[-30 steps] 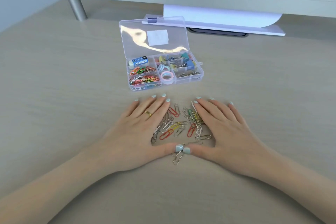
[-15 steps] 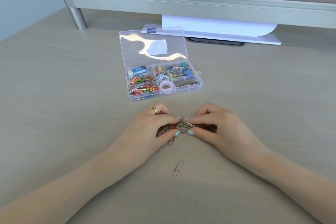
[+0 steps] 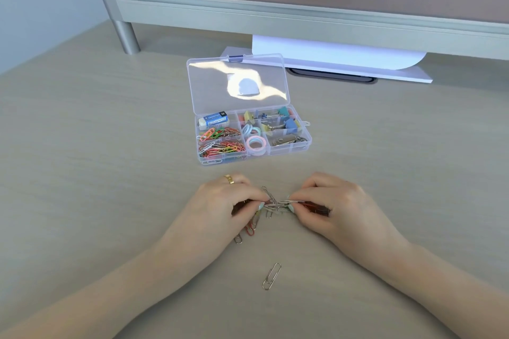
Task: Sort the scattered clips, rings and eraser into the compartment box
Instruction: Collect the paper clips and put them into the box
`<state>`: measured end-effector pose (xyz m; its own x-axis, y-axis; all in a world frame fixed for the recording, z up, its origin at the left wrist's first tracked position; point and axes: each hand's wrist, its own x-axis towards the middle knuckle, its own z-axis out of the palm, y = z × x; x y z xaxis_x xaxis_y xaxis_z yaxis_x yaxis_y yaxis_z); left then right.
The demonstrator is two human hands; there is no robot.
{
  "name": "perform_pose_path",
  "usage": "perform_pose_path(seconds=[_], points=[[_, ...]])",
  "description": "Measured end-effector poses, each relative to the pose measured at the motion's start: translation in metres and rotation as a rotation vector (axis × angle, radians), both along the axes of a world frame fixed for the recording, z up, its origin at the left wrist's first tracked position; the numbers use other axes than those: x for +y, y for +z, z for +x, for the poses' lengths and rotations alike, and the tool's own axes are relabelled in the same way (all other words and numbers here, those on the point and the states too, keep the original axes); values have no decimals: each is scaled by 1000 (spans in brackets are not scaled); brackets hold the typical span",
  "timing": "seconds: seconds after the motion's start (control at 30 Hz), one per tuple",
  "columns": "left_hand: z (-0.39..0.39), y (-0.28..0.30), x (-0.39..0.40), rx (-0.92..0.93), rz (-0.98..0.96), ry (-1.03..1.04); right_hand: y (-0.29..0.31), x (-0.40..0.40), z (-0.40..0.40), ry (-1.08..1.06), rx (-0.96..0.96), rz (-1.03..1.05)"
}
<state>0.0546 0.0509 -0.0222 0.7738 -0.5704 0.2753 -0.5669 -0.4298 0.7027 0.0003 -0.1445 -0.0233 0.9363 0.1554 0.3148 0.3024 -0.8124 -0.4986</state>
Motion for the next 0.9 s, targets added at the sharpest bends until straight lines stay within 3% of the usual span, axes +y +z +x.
perform_pose_path(seconds=[0.37,0.9], points=[[33,26,12,36,-212,234,6,-3,1,7,82,269],[90,26,3,-172,-22,347,11,-1,-1,-30,108,349]])
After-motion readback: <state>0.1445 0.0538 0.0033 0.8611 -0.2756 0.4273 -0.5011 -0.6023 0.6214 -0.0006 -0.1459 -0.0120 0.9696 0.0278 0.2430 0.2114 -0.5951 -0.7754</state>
